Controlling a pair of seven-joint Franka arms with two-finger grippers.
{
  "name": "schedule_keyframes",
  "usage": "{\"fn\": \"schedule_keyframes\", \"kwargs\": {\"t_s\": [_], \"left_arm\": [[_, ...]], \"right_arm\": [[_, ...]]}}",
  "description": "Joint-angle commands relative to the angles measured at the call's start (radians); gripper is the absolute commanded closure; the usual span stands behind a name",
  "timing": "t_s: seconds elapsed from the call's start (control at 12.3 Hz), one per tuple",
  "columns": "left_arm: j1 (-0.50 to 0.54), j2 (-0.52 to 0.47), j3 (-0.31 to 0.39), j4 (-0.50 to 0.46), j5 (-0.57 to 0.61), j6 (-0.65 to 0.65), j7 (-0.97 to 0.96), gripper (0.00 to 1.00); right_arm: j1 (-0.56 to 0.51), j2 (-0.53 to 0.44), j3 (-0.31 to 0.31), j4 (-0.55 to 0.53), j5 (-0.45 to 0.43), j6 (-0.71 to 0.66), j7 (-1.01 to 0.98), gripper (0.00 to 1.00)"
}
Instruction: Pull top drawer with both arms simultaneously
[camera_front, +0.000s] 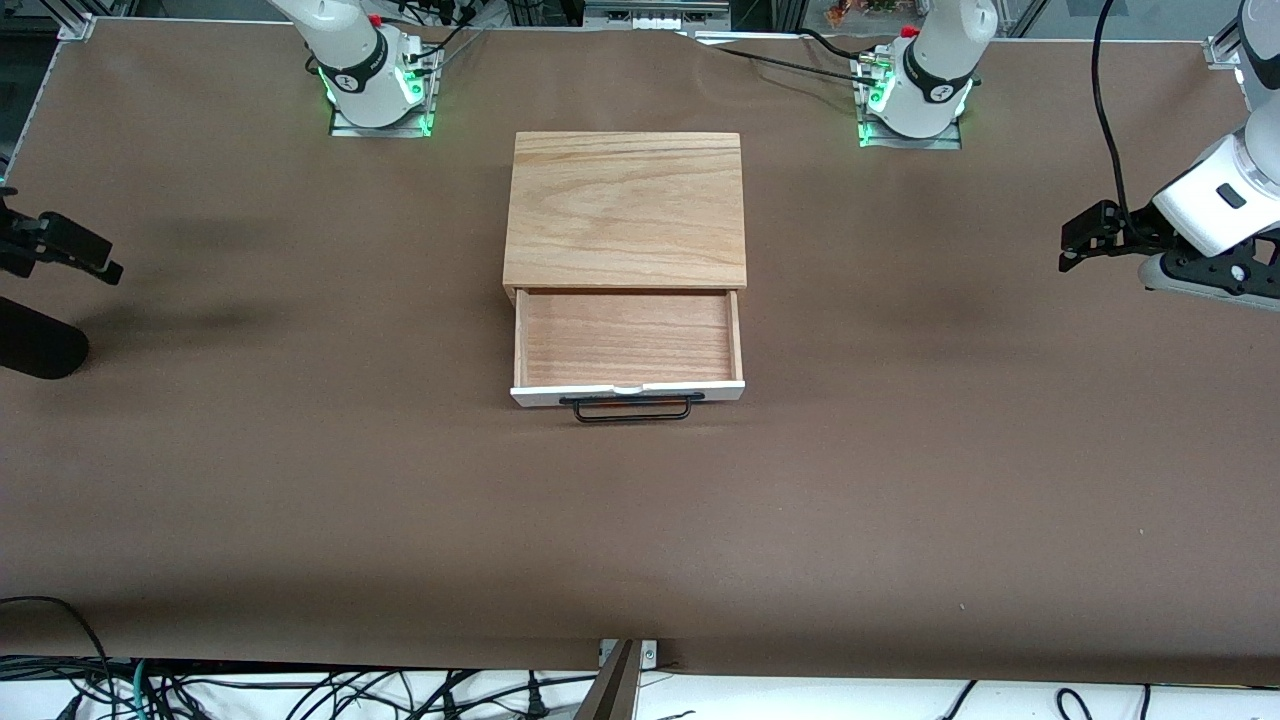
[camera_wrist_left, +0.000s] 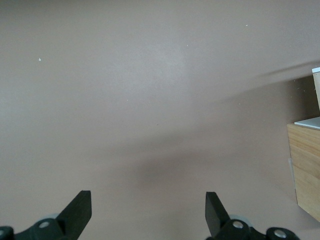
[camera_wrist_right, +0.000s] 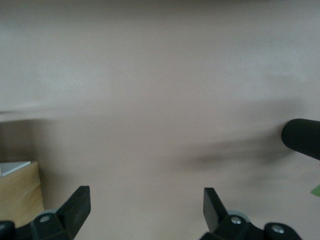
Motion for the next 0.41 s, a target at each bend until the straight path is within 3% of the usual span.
{"fn": "schedule_keyframes", "kwargs": {"t_s": [0.0, 0.33], "left_arm": [[0.011, -0.005, -0.001, 0.001, 0.022, -0.016, -0.001, 0.00], [0.011, -0.005, -0.001, 0.010, 0.024, -0.036, 0.004, 0.00]], "right_arm": [[-0.034, -0.028, 0.037, -0.046, -0.009, -0.012, -0.014, 0.00], [-0.031, -0.005, 0.036, -0.018, -0.003, -0.035, -0.006, 0.00]]}}
